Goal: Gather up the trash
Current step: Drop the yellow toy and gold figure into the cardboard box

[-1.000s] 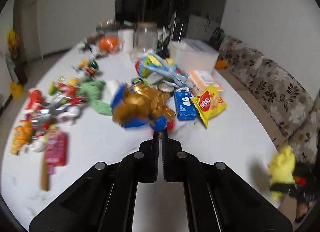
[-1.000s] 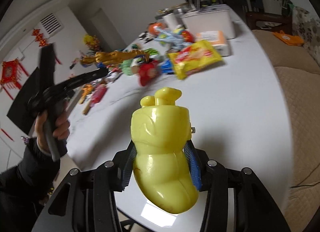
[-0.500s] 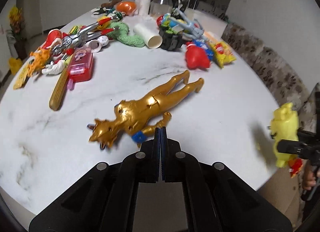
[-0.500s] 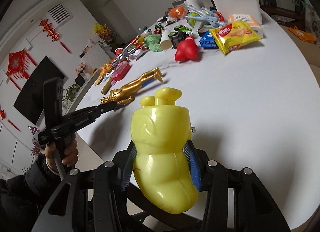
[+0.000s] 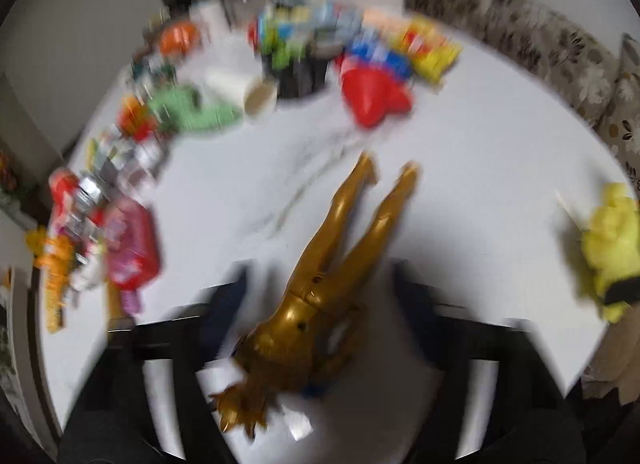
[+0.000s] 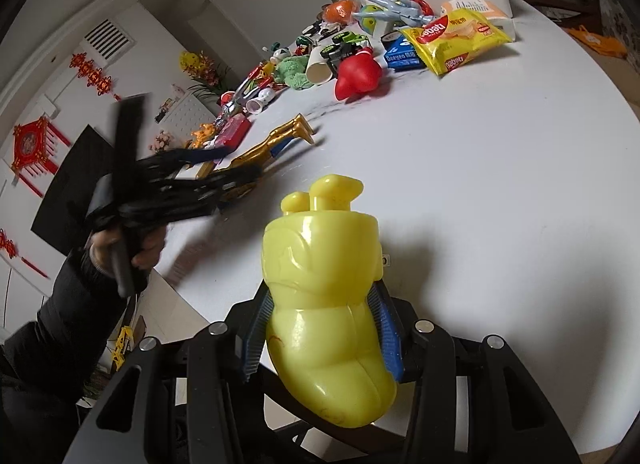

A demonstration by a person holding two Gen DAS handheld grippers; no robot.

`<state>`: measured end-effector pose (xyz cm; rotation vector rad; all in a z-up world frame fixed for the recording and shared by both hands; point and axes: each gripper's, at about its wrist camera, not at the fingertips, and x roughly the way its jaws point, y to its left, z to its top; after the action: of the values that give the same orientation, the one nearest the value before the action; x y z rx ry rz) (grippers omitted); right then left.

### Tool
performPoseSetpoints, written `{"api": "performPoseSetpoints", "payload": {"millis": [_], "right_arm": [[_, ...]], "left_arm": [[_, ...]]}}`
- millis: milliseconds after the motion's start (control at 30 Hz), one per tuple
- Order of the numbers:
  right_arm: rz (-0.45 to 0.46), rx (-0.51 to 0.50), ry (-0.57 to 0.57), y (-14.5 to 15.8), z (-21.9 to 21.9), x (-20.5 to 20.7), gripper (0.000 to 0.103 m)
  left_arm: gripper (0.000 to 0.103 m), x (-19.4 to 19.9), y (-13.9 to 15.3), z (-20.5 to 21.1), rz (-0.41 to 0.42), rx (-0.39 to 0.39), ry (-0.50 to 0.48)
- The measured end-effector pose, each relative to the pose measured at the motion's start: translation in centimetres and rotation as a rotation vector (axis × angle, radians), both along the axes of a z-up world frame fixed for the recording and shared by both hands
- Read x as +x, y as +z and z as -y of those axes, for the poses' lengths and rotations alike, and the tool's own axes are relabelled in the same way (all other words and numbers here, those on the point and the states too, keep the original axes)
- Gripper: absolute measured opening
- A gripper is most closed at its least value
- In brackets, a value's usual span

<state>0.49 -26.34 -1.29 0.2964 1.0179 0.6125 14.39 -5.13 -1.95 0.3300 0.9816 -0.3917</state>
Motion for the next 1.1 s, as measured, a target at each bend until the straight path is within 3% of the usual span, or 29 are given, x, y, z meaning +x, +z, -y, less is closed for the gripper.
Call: {"api": "performPoseSetpoints", "payload": {"millis": [33,167,300,433,567,833,967,1100], "right_arm": [[0.001,0.002,-0.002,0.0,0.0,0.1,0.047],[0.019,0.008,-0.004,0.2,-0.6,0.4,0.047],[0.036,0.024,0.001,1.0,-1.3,0.3,0.047],[0.078,0.022,0.038,2.4,-2.9,-1.0,0.047],[0.124,0.007,0.092,3.8,-4.7,-4.0,0.047],[0.137,-0.053,0.192,3.0,-6.6,-11.0,0.047],[0.100,-0.127,0.264,0.2,-8.1,-14.1,0.047],[0.023,-0.162,0.297,-3.3,-8.9,-14.8,0.047]], "left_arm": [[0.038,0.4,0.1,-0.3,-0.001,-0.042,0.004],[0.037,-1.0,1.2,-1.3,0.050,-0.107,0.077],[0.036,-5.4,5.5,-2.9,0.143,-0.250,0.112],[0.036,-11.2,8.4,-3.4,0.221,-0.228,0.173],[0.036,-16.6,8.8,-4.2,0.226,-0.204,0.228],[0.035,-23.8,5.7,-5.7,0.148,-0.176,0.273],[0.035,-26.5,2.3,-5.5,0.084,-0.138,0.255],[0.036,-27.1,-2.2,-5.6,-0.030,-0.116,0.247]]}}
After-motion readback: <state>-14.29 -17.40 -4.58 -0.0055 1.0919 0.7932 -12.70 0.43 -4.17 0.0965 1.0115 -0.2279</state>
